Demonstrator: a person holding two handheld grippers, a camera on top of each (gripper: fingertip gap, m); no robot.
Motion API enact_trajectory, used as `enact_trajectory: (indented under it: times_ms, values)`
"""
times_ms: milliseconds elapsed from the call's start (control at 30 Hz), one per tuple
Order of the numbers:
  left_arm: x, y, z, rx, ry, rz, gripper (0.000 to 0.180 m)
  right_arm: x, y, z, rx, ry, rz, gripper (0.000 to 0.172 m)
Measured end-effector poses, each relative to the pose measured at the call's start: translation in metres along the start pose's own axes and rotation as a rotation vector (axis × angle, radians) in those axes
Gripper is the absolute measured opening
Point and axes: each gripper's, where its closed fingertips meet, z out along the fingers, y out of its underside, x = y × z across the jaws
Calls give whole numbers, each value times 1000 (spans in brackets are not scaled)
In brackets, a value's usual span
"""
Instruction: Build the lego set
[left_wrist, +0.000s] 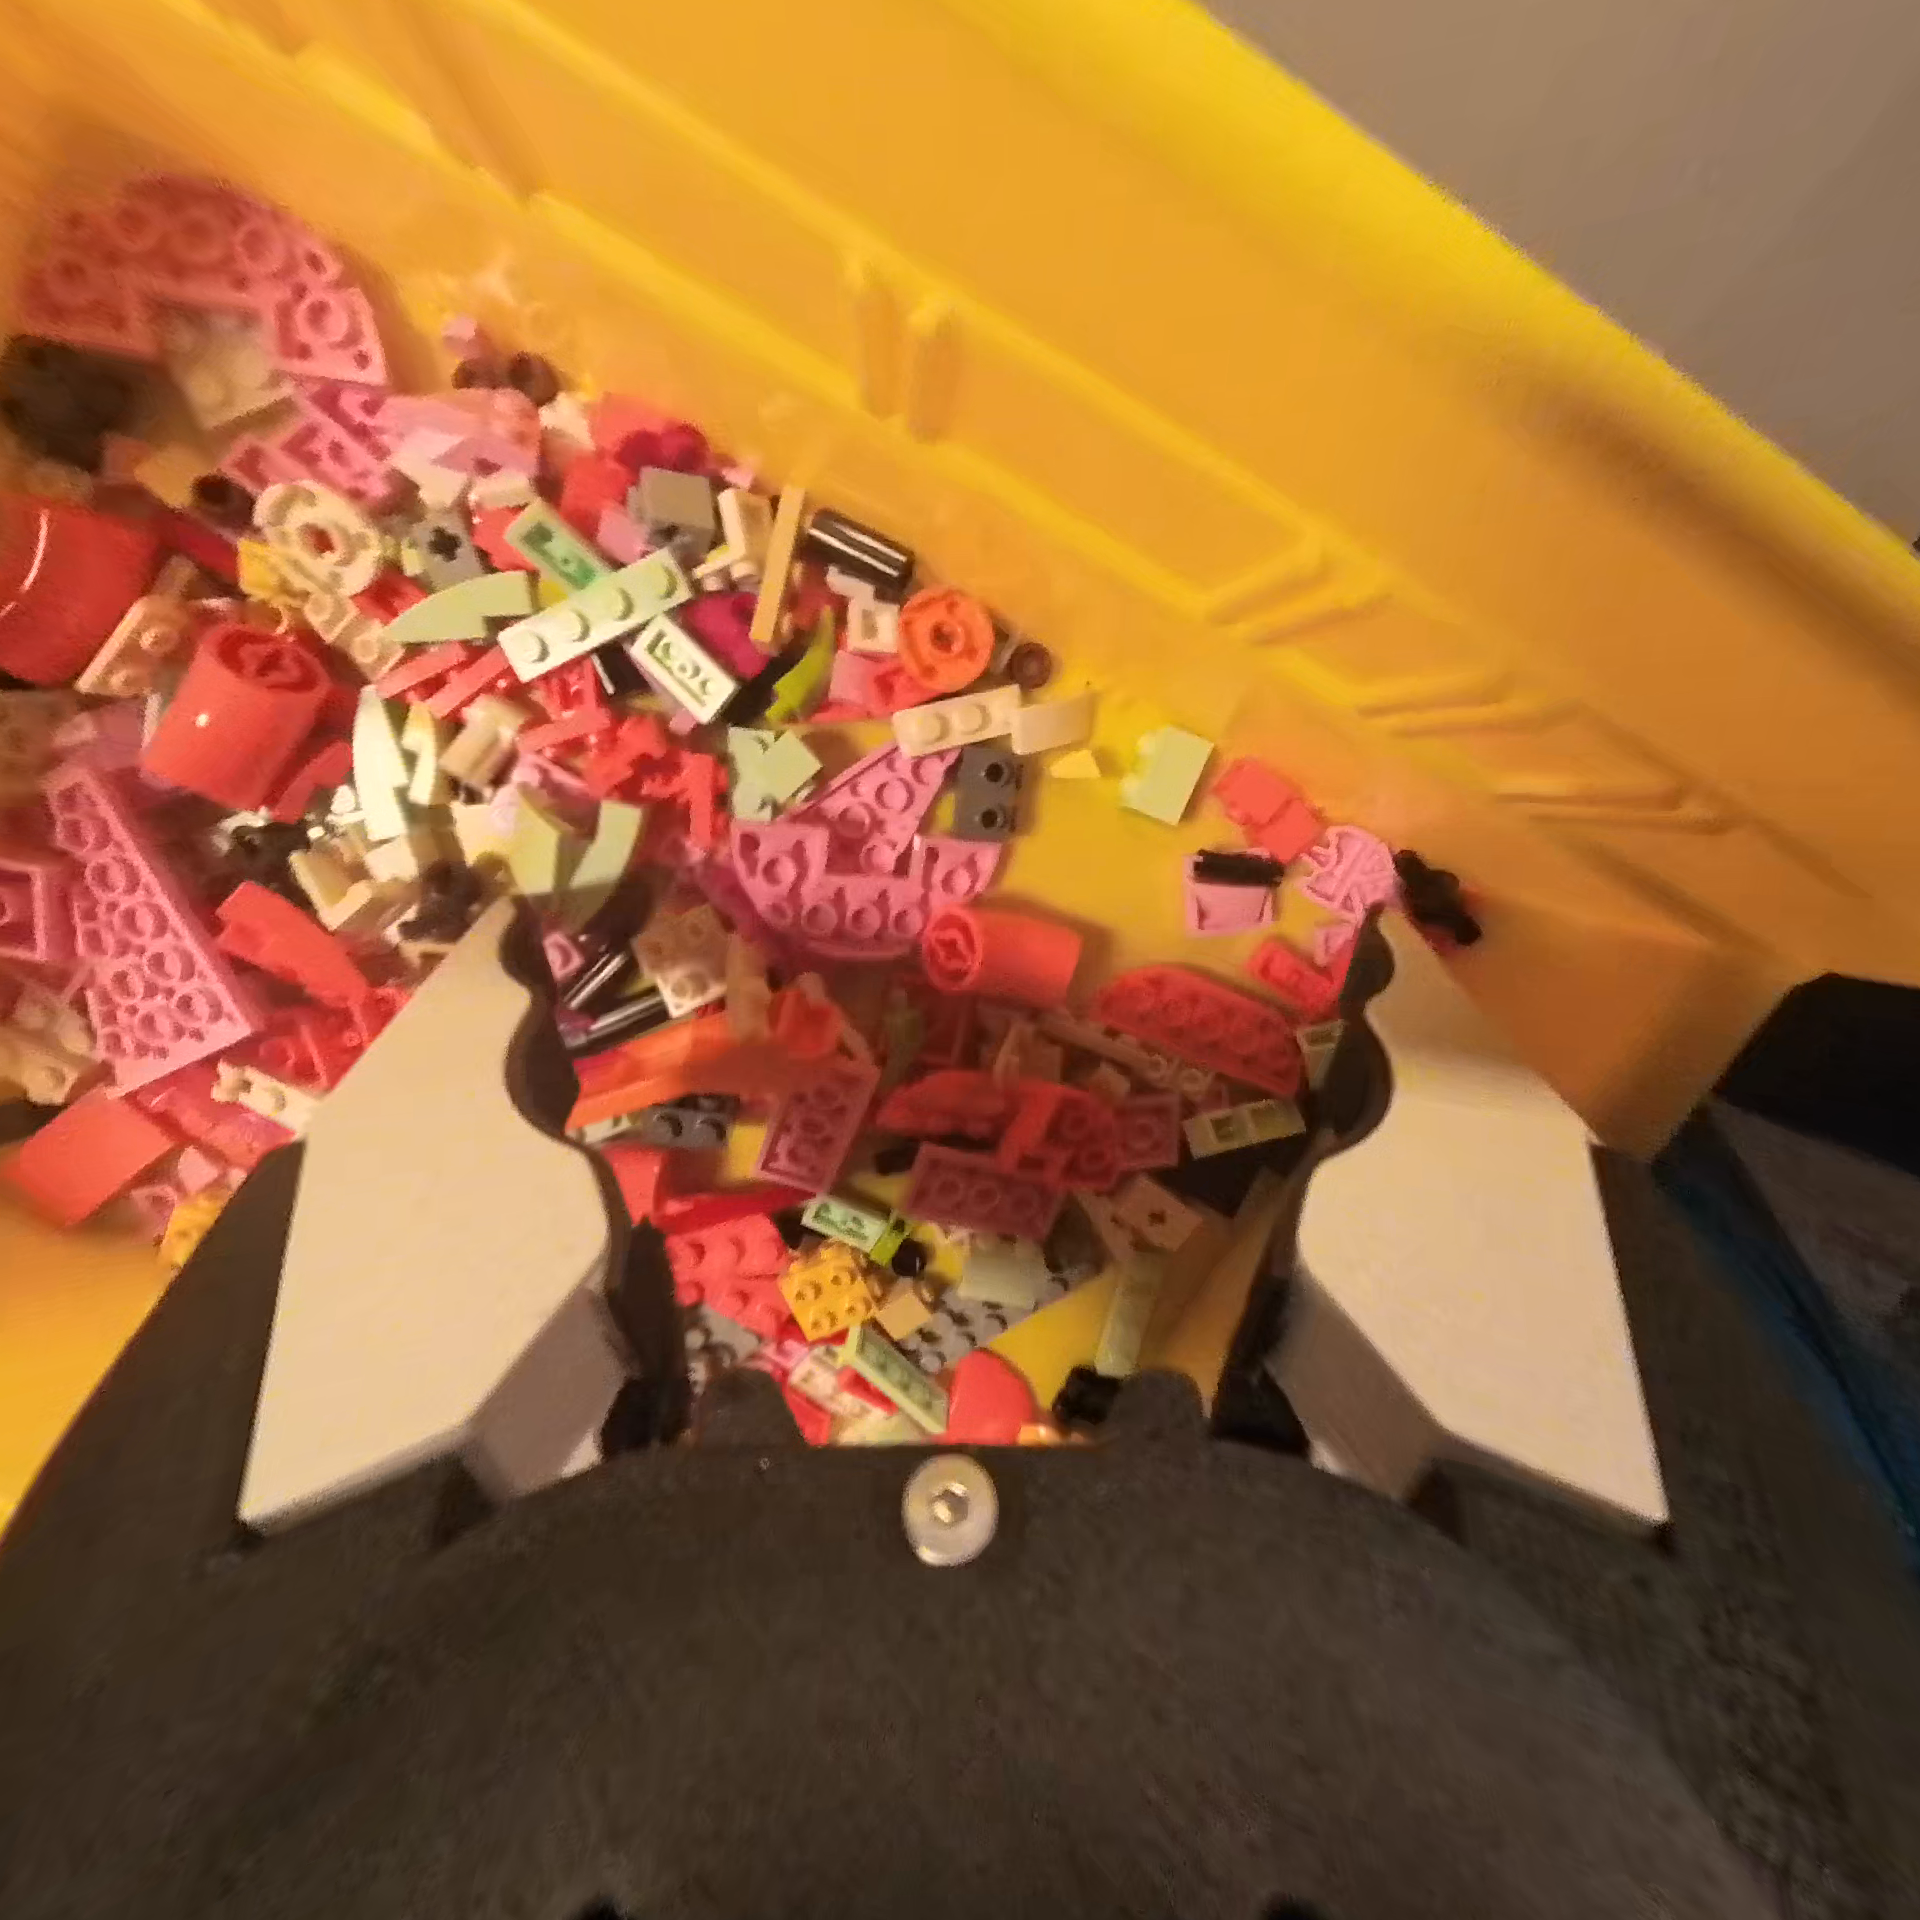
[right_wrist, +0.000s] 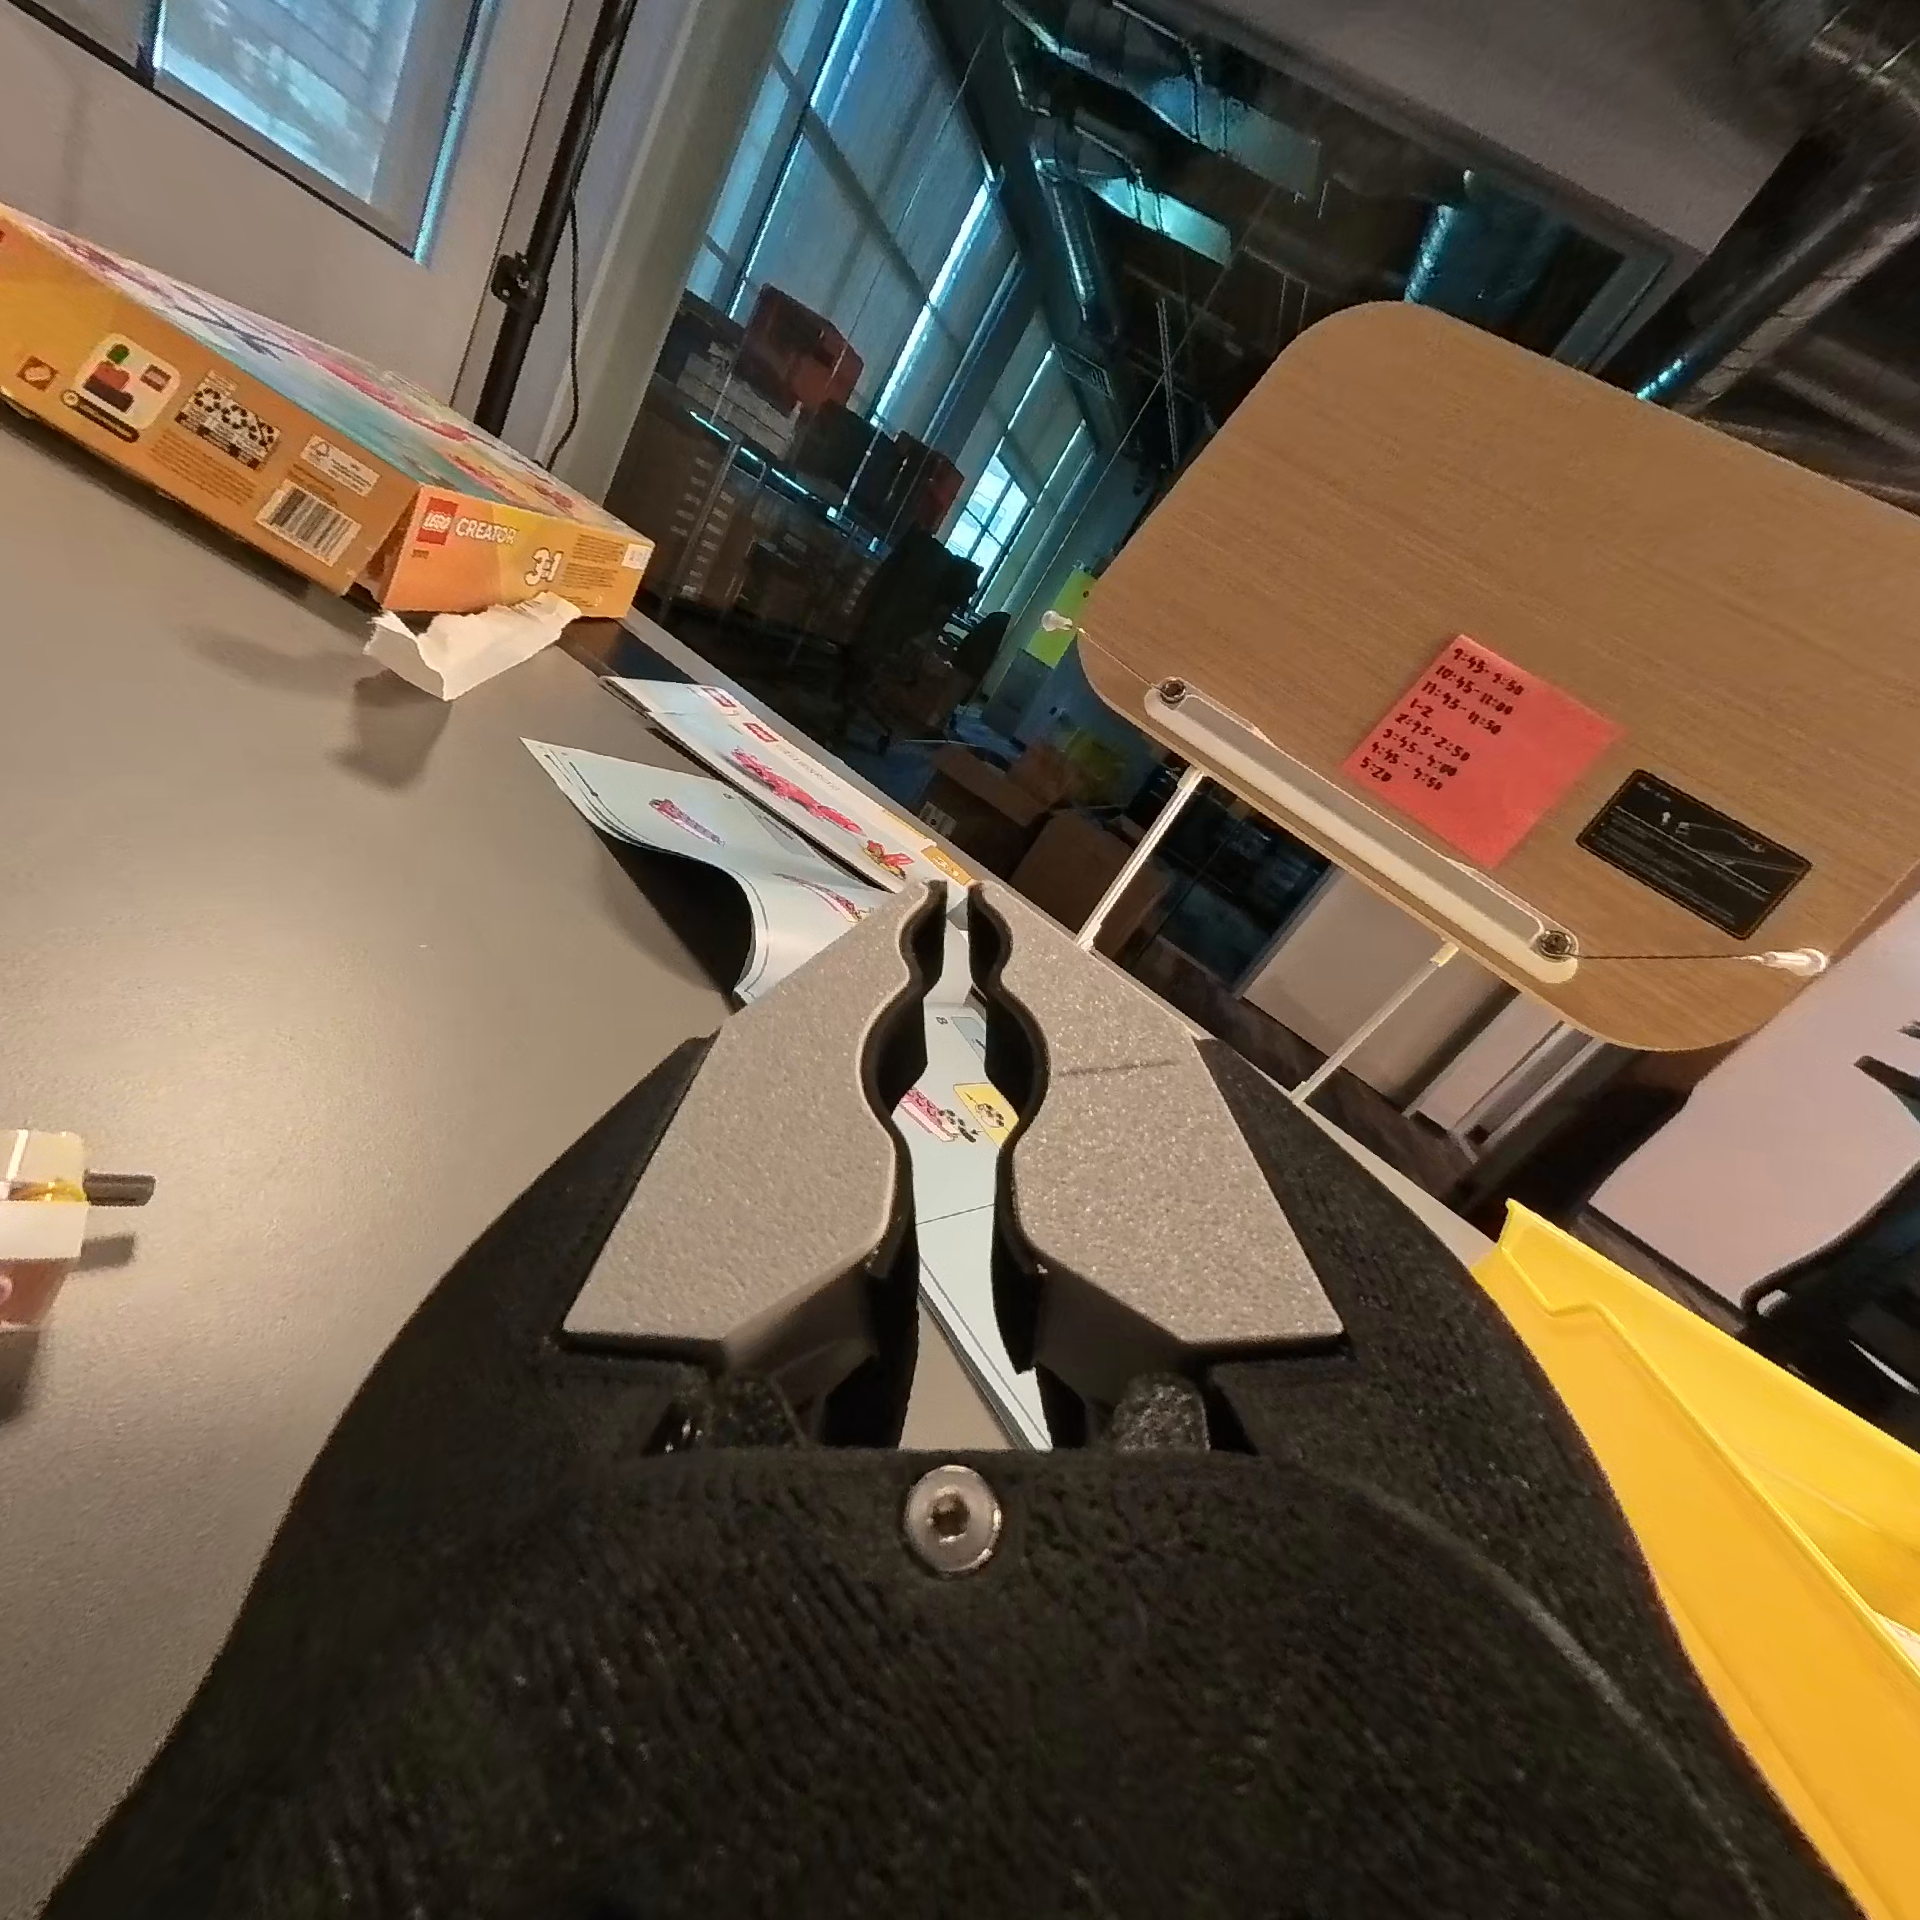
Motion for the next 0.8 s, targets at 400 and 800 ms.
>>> enact_trajectory:
  times_ms: [400,800]
  values:
    - [-54,7,-13,-71,-289,-15,126,-2,0,0,-2,-6,-16,2]
    - [-84,11,-18,-80,-212,-167,99,0,-1,-1,8,-5,12,2]
